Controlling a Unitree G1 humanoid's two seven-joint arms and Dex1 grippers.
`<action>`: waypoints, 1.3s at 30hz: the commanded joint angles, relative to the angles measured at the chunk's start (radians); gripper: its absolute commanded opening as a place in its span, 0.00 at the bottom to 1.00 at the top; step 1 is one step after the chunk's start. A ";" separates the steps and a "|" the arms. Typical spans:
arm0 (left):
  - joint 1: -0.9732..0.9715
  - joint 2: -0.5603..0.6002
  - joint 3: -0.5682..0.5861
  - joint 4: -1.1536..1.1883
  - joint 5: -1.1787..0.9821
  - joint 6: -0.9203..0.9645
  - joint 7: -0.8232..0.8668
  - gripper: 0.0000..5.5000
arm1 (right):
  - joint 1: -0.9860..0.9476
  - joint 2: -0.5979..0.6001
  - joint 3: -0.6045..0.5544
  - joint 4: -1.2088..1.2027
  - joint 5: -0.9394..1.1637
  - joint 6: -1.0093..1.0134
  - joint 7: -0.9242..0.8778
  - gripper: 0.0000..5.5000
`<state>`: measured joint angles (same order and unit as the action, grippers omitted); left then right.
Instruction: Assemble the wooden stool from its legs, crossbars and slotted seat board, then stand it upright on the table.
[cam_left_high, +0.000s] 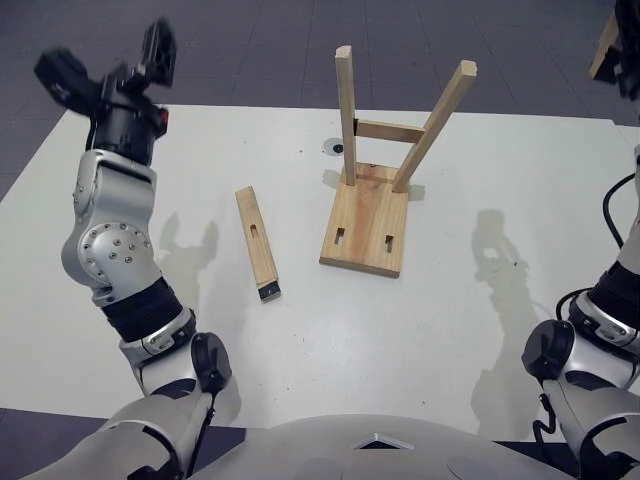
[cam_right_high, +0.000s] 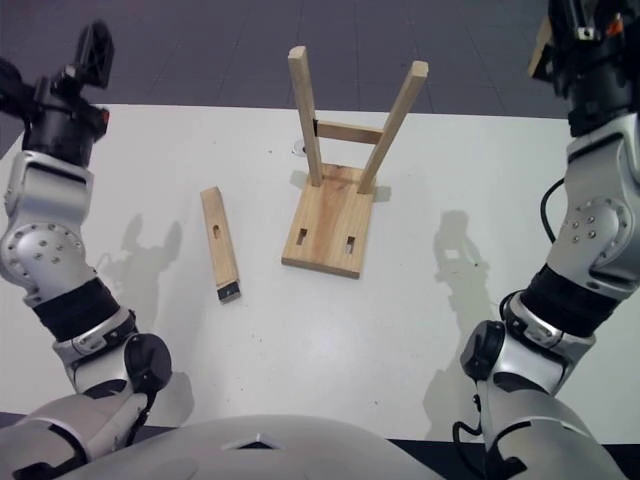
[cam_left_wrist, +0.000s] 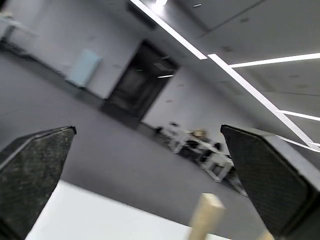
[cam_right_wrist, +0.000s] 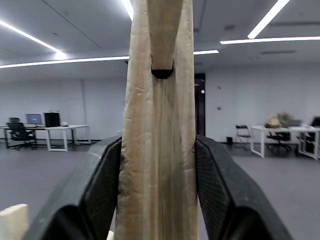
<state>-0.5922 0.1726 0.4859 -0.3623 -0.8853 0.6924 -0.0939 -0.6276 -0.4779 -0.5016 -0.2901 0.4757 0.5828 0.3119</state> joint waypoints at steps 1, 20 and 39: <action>-0.194 0.093 -0.127 -0.080 -0.296 0.182 -0.099 0.98 | 0.008 -0.020 0.063 -0.084 0.076 -0.035 0.100 0.37; -0.487 0.039 -0.223 0.289 -0.670 0.285 0.334 0.98 | 0.276 -0.002 0.338 -0.258 0.039 -0.123 0.189 0.37; -0.436 0.063 -0.280 0.319 -0.614 0.285 0.318 0.87 | 0.327 -0.007 0.408 -0.273 -0.005 -0.165 0.209 0.37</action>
<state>-1.0438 0.2266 0.2081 -0.0463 -1.5147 0.9799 0.2264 -0.2986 -0.4750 -0.0949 -0.5531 0.4755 0.4283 0.5189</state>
